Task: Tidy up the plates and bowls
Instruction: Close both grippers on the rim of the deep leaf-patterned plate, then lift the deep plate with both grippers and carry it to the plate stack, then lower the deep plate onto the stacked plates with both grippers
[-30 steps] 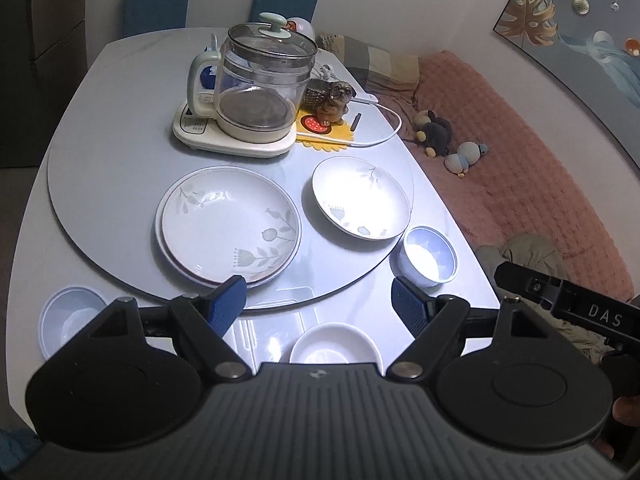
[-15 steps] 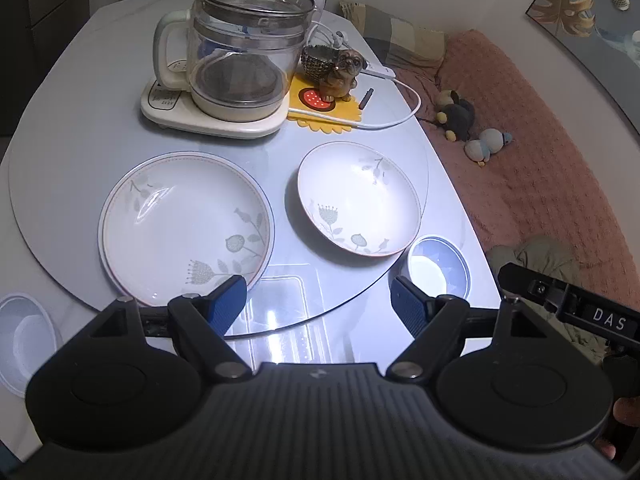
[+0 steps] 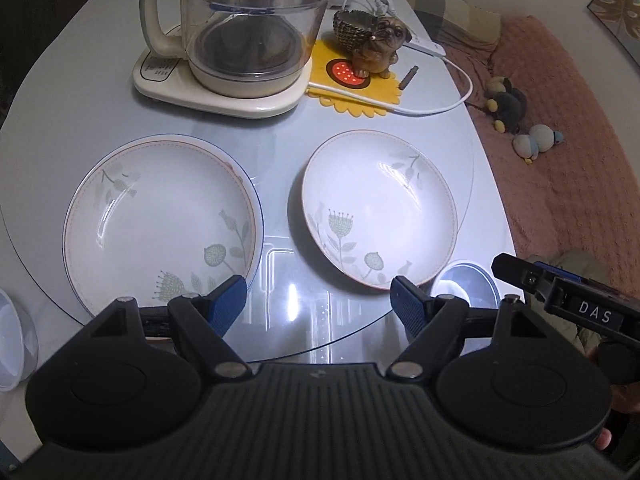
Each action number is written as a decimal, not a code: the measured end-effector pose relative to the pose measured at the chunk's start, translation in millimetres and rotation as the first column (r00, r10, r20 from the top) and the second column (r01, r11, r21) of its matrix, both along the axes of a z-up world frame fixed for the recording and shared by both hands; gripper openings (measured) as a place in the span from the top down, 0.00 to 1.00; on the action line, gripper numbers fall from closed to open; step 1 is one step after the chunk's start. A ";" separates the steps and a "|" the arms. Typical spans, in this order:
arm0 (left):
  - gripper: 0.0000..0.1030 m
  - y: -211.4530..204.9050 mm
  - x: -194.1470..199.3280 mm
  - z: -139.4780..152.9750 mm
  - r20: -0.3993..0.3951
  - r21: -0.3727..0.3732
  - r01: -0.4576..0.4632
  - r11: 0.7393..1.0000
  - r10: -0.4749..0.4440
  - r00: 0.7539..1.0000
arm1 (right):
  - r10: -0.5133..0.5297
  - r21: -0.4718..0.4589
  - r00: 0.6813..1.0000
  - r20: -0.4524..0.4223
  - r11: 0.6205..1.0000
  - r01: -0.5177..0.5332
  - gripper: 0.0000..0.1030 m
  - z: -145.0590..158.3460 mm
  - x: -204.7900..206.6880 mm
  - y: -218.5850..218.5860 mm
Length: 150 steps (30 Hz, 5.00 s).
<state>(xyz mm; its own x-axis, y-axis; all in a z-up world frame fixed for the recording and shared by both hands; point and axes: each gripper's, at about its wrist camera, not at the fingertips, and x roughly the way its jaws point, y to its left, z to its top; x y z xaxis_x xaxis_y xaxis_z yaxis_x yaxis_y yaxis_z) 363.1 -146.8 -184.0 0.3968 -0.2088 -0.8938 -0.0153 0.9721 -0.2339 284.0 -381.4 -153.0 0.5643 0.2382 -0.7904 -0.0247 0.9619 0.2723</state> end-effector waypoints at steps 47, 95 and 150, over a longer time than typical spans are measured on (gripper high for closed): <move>0.56 -40.7 93.6 -102.6 -0.171 0.011 -0.158 0.987 0.157 0.973 | 0.281 0.115 0.951 -0.131 0.957 -0.267 0.79 -95.3 133.8 -16.2; 0.56 70.1 -17.1 38.2 0.056 -0.262 -0.322 0.910 0.348 0.936 | 0.412 0.186 0.909 0.072 0.889 -0.418 0.79 29.8 74.2 33.8; 0.56 220.2 -2.8 -63.9 -0.129 -0.187 -0.438 0.880 0.420 0.898 | 0.493 0.053 0.852 -0.177 0.869 -0.492 0.79 -57.4 96.7 208.3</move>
<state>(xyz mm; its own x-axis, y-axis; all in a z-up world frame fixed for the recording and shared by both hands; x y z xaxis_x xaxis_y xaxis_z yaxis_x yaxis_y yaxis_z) 360.2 73.4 -247.8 0.4161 -0.2176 -0.8829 -0.4475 0.7962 -0.4072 380.7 -173.0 -210.4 0.2211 0.4523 -0.8640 -0.4450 0.8351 0.3233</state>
